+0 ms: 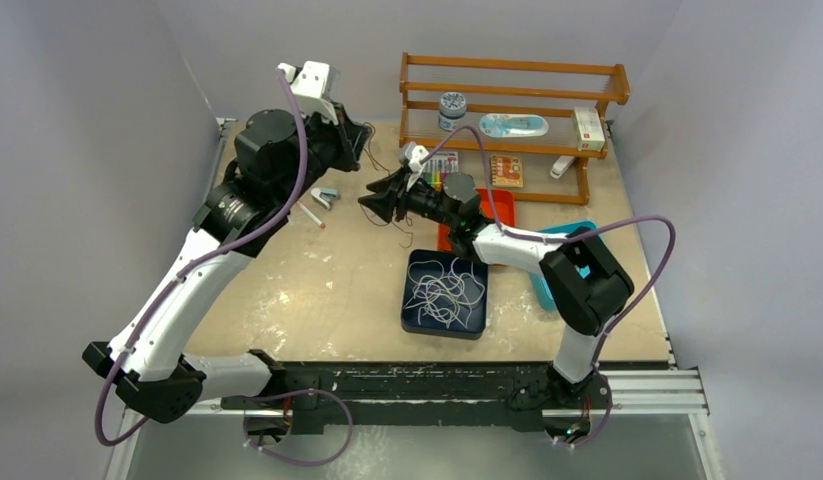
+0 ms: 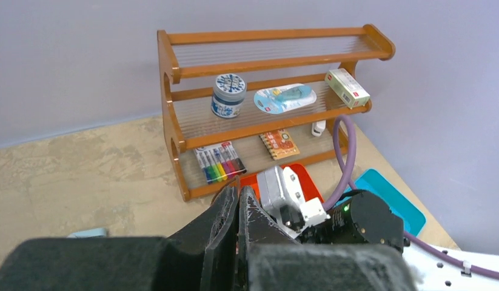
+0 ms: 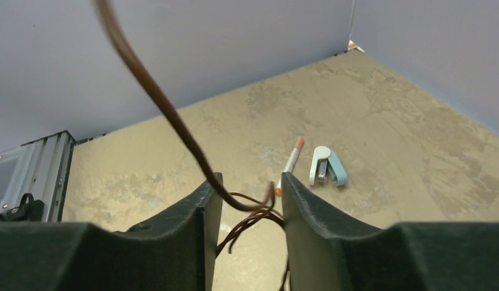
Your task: Untangle the cables
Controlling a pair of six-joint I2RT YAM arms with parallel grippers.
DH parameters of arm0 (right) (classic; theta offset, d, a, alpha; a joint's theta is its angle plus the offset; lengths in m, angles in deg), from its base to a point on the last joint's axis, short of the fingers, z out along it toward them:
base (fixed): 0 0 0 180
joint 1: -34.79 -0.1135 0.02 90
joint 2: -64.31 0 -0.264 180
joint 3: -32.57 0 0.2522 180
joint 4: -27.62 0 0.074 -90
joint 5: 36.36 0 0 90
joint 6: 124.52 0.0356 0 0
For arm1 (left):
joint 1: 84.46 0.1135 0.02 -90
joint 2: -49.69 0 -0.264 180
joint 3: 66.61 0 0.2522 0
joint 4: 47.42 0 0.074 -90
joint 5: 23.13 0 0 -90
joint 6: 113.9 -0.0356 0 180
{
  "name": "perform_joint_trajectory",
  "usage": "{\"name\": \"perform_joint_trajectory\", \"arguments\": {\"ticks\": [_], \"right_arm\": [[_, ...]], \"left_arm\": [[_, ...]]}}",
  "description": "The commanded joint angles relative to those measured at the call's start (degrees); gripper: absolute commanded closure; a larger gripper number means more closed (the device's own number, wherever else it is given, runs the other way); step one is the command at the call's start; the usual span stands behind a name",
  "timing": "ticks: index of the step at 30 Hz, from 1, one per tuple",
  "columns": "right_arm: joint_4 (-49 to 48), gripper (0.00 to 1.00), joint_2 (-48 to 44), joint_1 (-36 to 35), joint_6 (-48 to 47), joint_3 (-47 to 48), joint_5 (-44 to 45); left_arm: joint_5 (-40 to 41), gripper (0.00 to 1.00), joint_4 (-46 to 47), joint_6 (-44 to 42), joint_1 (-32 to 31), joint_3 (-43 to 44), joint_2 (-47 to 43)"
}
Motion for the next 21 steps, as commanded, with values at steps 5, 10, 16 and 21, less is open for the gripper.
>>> {"name": "perform_joint_trajectory", "arguments": {"ticks": [5,10,16,21], "right_arm": [[-3.4,0.66,3.0,0.0,0.0,-1.8,0.7],[-5.5,0.67,6.2,-0.1,1.2,-2.8,1.0],[-7.8,0.68,10.7,0.0,2.8,-2.8,0.1],[-7.8,0.68,13.2,-0.1,3.0,-1.7,-1.0]], "left_arm": [[4.5,1.00,0.5,-1.9,0.3,6.7,0.8],[8.0,1.00,-0.3,-3.2,0.3,10.9,1.4],[12.4,1.00,-0.4,-4.5,0.3,16.5,2.7],[16.9,1.00,1.3,-5.1,0.3,21.3,3.3]]}}
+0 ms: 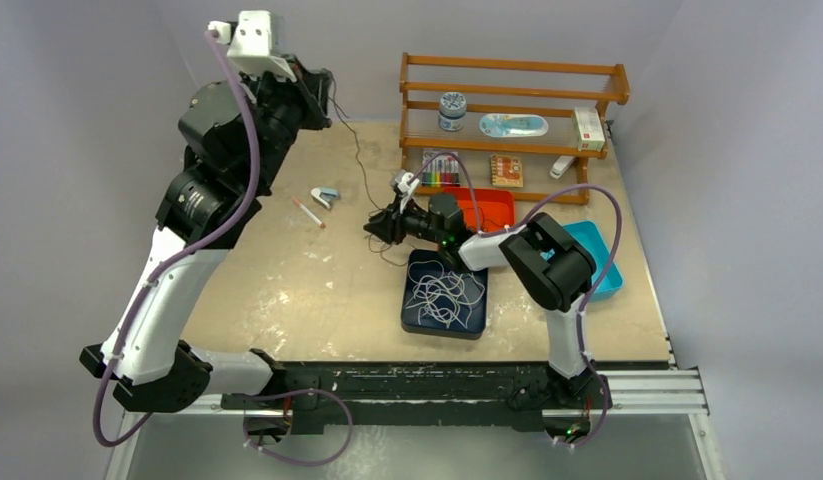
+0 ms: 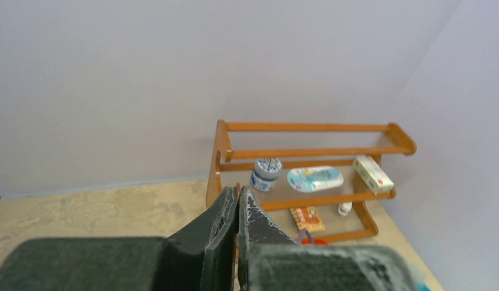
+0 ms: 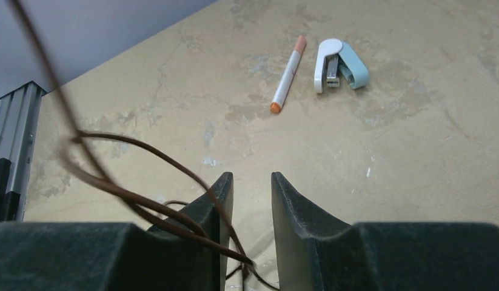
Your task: Untangle the cables
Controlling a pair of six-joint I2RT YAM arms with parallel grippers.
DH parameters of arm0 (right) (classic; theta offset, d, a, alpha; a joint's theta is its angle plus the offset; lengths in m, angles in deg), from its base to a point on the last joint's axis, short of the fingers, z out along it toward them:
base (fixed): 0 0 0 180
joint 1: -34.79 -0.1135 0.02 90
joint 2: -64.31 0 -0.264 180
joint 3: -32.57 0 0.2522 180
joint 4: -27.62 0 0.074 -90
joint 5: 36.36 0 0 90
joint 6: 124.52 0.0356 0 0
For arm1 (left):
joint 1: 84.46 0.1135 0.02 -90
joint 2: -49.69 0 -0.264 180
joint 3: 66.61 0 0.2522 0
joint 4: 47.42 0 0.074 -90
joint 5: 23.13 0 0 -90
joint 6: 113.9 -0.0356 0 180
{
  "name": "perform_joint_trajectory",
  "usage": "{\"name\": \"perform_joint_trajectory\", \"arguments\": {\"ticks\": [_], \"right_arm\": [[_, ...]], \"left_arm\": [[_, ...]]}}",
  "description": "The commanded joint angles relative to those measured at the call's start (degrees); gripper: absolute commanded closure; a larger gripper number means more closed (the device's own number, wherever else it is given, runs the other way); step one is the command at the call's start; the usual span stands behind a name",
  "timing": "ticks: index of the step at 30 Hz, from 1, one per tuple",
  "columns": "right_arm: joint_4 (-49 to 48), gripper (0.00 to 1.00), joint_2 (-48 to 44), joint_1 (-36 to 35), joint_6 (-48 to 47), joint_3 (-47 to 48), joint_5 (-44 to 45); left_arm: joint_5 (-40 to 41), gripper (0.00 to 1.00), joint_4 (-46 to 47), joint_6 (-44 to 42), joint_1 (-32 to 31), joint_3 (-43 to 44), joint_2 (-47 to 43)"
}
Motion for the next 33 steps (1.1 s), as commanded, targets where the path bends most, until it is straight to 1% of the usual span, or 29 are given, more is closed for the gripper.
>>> {"name": "perform_joint_trajectory", "arguments": {"ticks": [1,10,18,33], "right_arm": [[-4.1,0.68,0.7,-0.1,0.7,1.4,-1.5],[-4.9,0.68,2.9,-0.1,0.8,1.9,-2.3],[-3.8,0.68,3.8,-0.5,0.3,1.8,-2.1],[-1.4,0.67,5.7,-1.6,-2.2,3.1,-1.0]], "left_arm": [[5.9,1.00,4.8,-1.8,0.3,5.1,-0.2],[8.9,1.00,13.4,-1.3,0.3,6.3,-0.7],[9.1,1.00,21.8,-2.2,0.3,8.6,-0.1],[6.0,1.00,30.7,-11.1,0.3,22.4,8.9]]}}
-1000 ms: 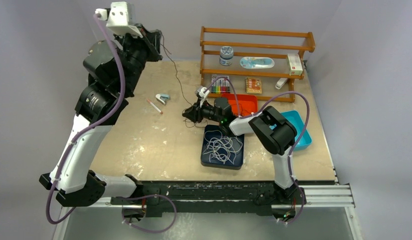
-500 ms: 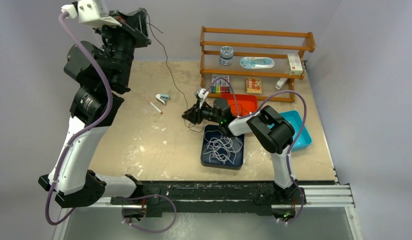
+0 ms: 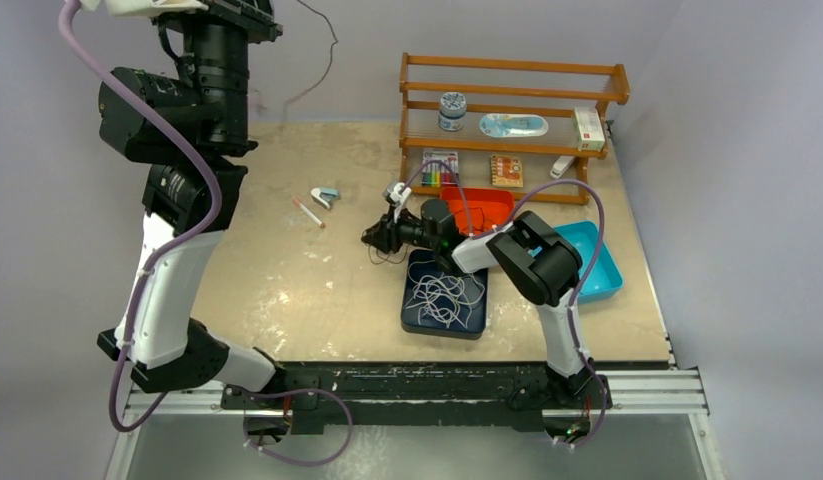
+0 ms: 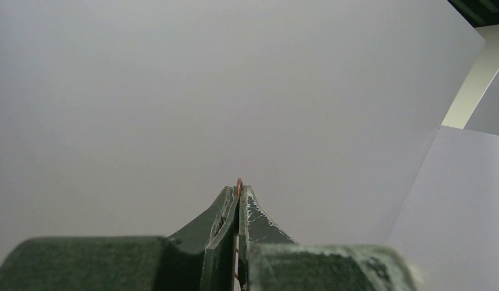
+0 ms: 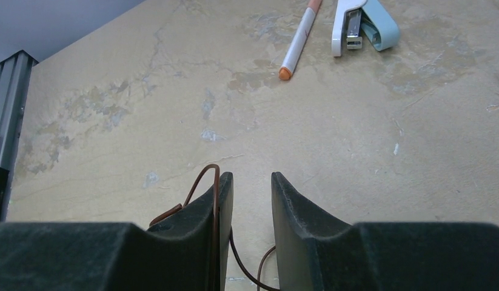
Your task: Untangle the cables
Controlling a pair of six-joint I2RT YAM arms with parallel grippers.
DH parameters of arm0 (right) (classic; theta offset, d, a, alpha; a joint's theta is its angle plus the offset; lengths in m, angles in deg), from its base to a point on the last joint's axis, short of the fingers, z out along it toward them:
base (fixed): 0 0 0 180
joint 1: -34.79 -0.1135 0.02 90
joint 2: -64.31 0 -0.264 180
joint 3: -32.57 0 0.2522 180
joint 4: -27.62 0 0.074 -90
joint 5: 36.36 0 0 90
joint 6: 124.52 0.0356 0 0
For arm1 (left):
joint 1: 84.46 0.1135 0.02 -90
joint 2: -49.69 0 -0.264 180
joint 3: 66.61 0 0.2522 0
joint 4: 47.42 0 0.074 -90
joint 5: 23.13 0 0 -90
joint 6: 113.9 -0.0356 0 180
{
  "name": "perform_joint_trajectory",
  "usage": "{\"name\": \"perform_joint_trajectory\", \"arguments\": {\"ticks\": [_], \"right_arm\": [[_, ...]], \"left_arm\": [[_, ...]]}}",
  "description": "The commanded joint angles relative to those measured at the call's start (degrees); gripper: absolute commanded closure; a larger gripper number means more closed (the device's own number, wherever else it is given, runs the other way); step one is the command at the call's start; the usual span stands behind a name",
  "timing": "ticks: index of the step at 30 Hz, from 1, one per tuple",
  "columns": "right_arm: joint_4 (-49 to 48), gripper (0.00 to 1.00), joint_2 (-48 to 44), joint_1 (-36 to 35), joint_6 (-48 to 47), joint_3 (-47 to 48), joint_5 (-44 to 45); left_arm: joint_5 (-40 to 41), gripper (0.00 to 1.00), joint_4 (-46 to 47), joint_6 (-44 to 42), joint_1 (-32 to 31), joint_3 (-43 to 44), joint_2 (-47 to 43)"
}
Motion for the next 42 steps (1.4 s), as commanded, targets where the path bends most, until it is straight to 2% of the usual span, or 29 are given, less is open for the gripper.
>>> {"name": "perform_joint_trajectory", "arguments": {"ticks": [1,5,8,16,22,29,35,39,42], "right_arm": [[-1.4,0.67,0.3,-0.4,-1.7,2.1,0.5],[-1.1,0.66,0.4,-0.5,-1.8,2.4,0.4],[-1.1,0.64,-0.9,-0.5,-1.8,1.9,0.8],[0.3,0.52,-12.9,-0.5,-2.4,-0.7,-0.3],[4.5,0.39,-23.4,-0.4,-4.1,-2.5,1.4],[10.9,0.30,-33.9,0.2,-6.7,-8.5,11.4],[13.3,0.26,-40.2,0.2,-8.0,-12.7,14.0],[19.2,0.19,-38.9,0.2,-9.3,-8.1,13.1],[26.1,0.18,-35.1,0.1,-9.8,0.9,13.5]], "left_arm": [[-1.7,1.00,6.2,-5.3,0.2,4.7,1.8],[-1.6,1.00,6.5,-7.4,0.3,8.0,3.8],[-1.2,1.00,6.0,-7.5,0.2,7.0,3.2],[1.5,1.00,6.4,-5.3,0.3,-5.4,-3.6],[3.7,1.00,8.0,-1.5,0.4,-18.6,-11.1],[2.7,1.00,3.7,2.0,0.2,-22.8,-13.5],[1.9,1.00,2.2,3.1,0.2,-25.8,-13.9],[2.3,1.00,1.2,3.3,0.3,-27.2,-13.9],[2.6,1.00,0.2,3.3,0.3,-27.8,-14.1]]}}
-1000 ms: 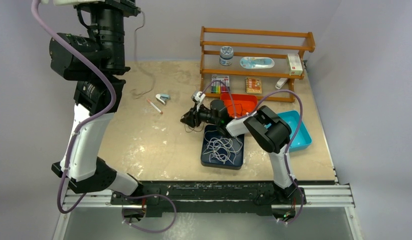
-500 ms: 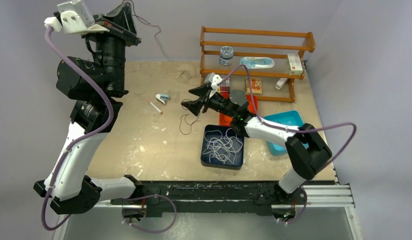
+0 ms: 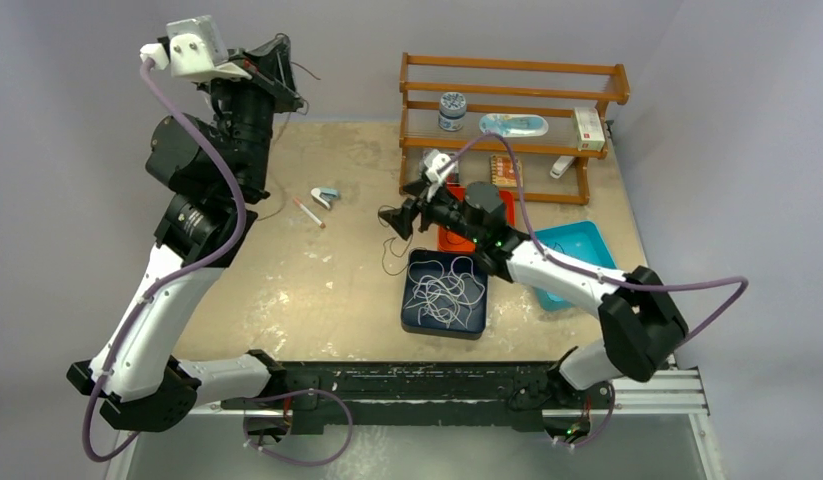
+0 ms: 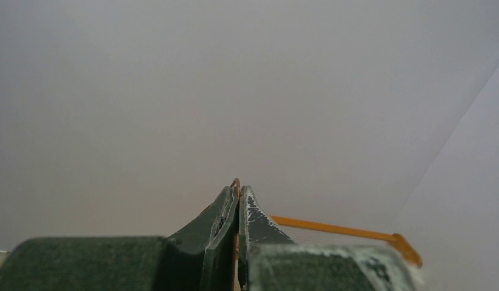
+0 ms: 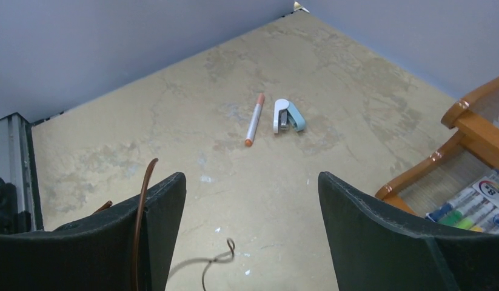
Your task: Untangle the cables
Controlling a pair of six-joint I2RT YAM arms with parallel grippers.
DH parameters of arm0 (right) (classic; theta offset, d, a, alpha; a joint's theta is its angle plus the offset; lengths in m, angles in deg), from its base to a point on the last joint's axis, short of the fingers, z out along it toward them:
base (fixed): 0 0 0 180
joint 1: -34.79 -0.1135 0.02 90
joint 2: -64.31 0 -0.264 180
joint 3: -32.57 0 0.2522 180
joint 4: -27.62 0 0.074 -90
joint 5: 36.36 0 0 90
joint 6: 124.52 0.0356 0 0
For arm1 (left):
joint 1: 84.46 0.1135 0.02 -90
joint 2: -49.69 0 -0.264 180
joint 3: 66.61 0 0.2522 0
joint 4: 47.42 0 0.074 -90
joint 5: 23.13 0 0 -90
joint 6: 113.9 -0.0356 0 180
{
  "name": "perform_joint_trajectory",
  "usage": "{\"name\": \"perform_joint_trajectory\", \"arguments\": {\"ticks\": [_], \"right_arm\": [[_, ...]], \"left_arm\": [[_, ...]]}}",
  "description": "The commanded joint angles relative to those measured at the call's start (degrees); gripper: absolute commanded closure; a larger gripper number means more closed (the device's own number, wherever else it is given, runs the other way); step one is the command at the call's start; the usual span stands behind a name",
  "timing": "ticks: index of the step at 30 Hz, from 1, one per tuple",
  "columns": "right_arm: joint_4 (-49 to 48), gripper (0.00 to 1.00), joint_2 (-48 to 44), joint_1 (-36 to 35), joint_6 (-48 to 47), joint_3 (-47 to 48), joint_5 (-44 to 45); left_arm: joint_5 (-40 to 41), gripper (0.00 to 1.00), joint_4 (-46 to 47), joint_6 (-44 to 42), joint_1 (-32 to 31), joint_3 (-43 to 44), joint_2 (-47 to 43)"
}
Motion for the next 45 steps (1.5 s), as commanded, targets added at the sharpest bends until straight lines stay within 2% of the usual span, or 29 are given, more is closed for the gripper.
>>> {"name": "perform_joint_trajectory", "arguments": {"ticks": [1,6,10,13,18,24,28,31,32,35,36,37,39,40,41,42,43,44,45], "right_arm": [[10.1,0.18,4.2,0.0,-2.9,13.6,0.1],[9.8,0.18,10.7,-0.2,-2.5,20.8,-4.3],[18.3,0.17,20.7,-0.7,-4.1,30.3,-4.4],[20.4,0.16,25.6,-0.7,-3.7,30.2,-1.9],[21.1,0.15,24.3,-0.7,-2.2,23.7,-0.7],[29.4,0.15,20.8,-0.7,-5.7,21.5,-3.2],[36.3,0.18,19.2,-0.7,-9.9,22.0,-12.2],[37.0,0.19,18.3,-0.7,-13.4,21.4,-20.4],[35.2,0.19,18.0,-0.7,-12.8,21.0,-20.1],[28.9,0.20,16.7,-2.2,-5.2,20.7,2.3],[28.3,0.19,16.6,-2.0,-2.7,20.8,1.0],[24.1,0.17,16.3,-1.0,-1.7,20.6,-5.8],[16.8,0.17,16.9,1.4,0.6,20.7,-26.2],[15.5,0.18,17.6,1.7,1.6,21.6,-33.4],[16.7,0.21,18.1,1.5,1.8,23.3,-29.7],[21.5,0.22,18.5,-0.2,0.5,25.3,-17.5],[25.1,0.21,19.1,-2.5,-1.7,26.7,2.7],[27.2,0.19,20.1,-3.9,-2.7,27.5,5.7],[29.1,0.18,20.8,-3.7,-5.4,28.2,-1.3]], "left_arm": [[0.1,1.00,-0.3,1.1,0.2,-0.7,-1.0],[1.5,1.00,-0.8,0.2,0.3,-1.3,-2.4],[3.1,1.00,-1.1,-0.7,0.3,-1.9,-3.4],[4.0,1.00,-1.9,-1.5,0.2,-2.0,-3.8],[5.7,1.00,-2.6,-2.2,0.3,-3.2,-4.5],[5.9,1.00,-2.6,-2.2,0.2,-4.4,-4.2],[6.2,1.00,-2.3,-2.1,0.2,-5.1,-4.2],[6.5,1.00,-1.9,-2.1,0.3,-5.9,-4.2],[6.6,1.00,-1.9,-2.1,0.3,-6.0,-4.1],[6.6,1.00,-2.2,-1.9,0.3,-6.1,-3.8],[6.6,1.00,-2.3,-1.8,0.3,-6.2,-3.8],[6.6,1.00,-2.3,-1.8,0.3,-6.3,-3.8],[6.7,1.00,-2.3,-1.6,0.3,-6.5,-3.8],[6.7,1.00,-2.4,-1.6,0.3,-6.5,-3.7],[6.8,1.00,-2.6,-1.5,0.3,-6.5,-3.6],[6.9,1.00,-2.8,-1.5,0.3,-6.4,-3.6],[6.9,1.00,-3.1,-1.3,0.3,-6.5,-3.6],[7.0,1.00,-3.1,-1.2,0.3,-6.7,-3.8],[7.0,1.00,-3.1,-1.0,0.3,-6.9,-3.9]]}}
